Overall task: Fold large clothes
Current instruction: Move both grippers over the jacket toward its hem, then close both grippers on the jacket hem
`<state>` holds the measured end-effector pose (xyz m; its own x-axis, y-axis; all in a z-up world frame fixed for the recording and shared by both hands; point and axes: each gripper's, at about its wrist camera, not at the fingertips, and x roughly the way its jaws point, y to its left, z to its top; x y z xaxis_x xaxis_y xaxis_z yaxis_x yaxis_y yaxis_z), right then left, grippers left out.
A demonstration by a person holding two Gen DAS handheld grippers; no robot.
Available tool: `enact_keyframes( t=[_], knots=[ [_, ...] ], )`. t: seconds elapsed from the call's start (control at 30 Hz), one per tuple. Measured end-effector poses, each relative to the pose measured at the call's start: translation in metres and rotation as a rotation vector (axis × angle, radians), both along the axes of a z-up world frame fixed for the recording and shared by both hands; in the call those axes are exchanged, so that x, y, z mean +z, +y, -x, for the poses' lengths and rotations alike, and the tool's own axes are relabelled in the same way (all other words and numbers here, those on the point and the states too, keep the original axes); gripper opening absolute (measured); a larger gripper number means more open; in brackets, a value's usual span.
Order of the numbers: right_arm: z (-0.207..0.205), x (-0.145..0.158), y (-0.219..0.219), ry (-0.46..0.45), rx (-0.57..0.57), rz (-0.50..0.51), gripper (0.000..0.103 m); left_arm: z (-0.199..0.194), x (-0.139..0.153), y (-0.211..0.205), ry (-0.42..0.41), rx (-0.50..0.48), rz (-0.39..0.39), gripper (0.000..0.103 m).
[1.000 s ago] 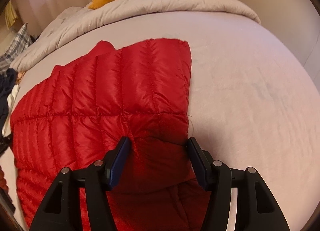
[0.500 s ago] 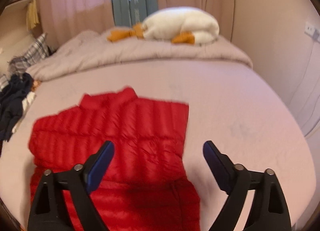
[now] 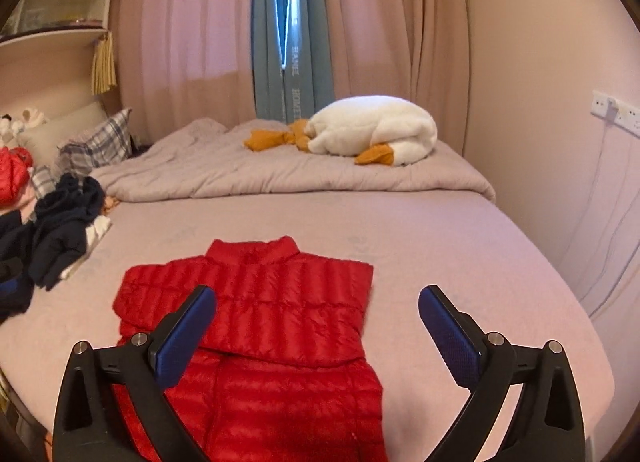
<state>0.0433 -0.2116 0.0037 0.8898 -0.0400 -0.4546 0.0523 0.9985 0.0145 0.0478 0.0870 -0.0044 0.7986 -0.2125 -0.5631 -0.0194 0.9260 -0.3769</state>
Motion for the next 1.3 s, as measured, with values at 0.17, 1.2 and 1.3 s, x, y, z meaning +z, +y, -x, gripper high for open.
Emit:
enact_keyframes(
  t=[0.17,1.2,1.3],
  knots=[
    [0.022,-0.008,-0.004,-0.002,-0.022,-0.024,0.102,0.02,-0.019,0.0,0.041,0.018,-0.013,0.103],
    [0.088,-0.091,-0.024,0.153,-0.094,-0.1,0.102,0.073,-0.102,-0.011,0.184,-0.068,0.028,0.103],
    [0.096,-0.106,-0.029,0.196,-0.068,-0.125,0.102,0.081,-0.12,-0.009,0.205,-0.069,0.044,0.103]
  ],
)
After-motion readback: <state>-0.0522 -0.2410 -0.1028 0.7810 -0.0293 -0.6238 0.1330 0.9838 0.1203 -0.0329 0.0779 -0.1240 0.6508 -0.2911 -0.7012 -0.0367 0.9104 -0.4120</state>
